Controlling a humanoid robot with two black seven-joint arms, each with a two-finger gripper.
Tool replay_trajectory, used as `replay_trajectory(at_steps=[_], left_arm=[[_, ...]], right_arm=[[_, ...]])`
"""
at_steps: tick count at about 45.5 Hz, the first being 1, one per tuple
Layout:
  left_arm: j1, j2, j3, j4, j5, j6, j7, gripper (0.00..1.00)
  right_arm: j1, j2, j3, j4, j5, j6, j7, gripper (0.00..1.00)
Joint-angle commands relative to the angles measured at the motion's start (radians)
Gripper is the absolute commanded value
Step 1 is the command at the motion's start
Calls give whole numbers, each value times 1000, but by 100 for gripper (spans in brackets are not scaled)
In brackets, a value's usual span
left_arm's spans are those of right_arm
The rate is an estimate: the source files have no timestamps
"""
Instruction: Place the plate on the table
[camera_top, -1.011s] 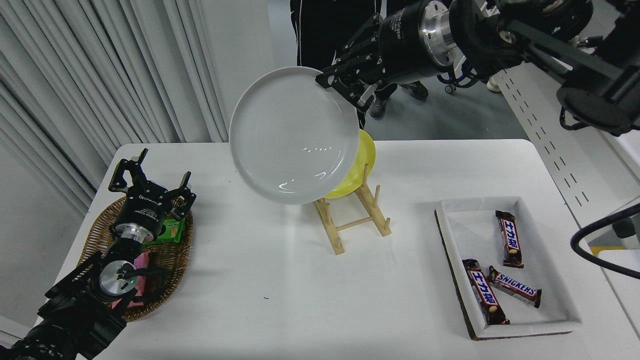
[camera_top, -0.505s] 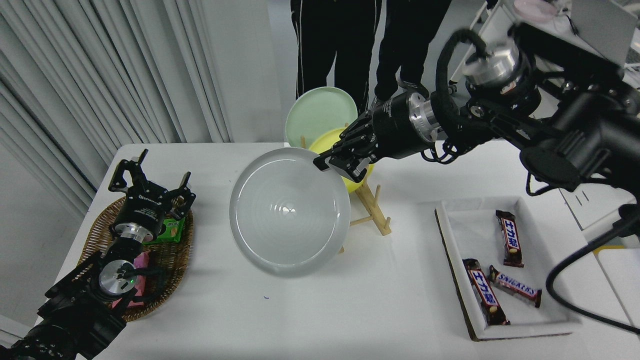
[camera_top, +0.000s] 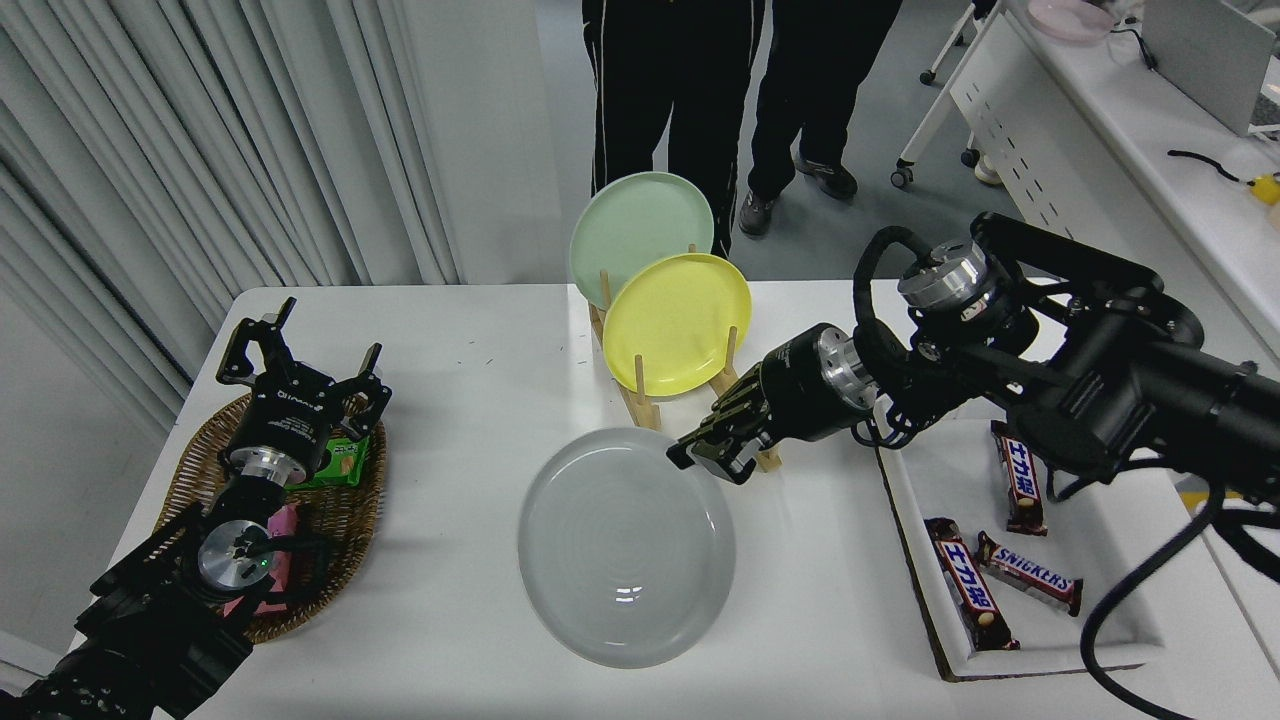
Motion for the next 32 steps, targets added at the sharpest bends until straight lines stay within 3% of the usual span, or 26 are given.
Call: replay_trajectory(at_steps=[1, 32], left_arm=[[0, 0, -1, 0, 0, 0, 0, 100], [0, 0, -1, 0, 0, 0, 0, 100]], right_arm=[[-77, 17, -3, -40, 1, 0, 46, 0], [-127, 237, -2, -362, -16, 78, 77, 0]])
